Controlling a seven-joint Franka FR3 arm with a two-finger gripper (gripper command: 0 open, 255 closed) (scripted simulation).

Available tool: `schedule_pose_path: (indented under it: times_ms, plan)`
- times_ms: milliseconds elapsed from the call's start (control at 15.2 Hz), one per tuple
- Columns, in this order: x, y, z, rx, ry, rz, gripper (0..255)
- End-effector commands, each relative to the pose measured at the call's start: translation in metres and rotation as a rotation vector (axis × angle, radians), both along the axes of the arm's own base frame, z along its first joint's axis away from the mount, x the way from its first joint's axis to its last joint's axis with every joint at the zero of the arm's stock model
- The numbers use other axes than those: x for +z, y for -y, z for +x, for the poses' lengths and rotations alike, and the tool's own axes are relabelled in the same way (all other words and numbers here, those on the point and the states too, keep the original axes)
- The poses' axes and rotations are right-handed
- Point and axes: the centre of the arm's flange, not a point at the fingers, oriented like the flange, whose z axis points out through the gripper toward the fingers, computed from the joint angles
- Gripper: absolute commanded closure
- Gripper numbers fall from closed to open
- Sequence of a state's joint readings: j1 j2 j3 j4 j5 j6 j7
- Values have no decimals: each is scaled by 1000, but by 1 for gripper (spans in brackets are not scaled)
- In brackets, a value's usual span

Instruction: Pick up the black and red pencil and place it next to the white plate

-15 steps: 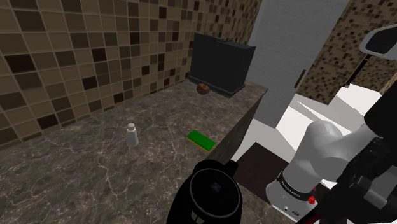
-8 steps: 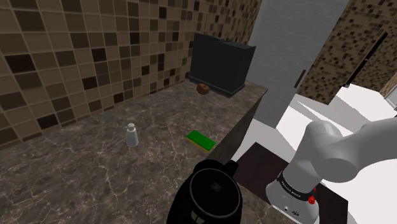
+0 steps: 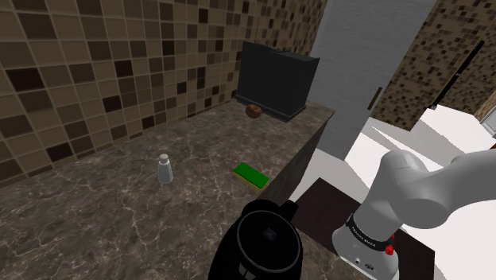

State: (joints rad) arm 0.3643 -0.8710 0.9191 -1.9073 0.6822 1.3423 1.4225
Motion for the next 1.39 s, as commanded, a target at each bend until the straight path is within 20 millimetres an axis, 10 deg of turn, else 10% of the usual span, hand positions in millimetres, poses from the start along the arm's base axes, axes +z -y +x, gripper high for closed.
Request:
schedule_pose_path:
  times_ms: [0, 1320]
  plan:
    - [-11, 0, 1, 0, 0, 0, 255]
    - [-116, 0, 1, 0, 0, 0, 255]
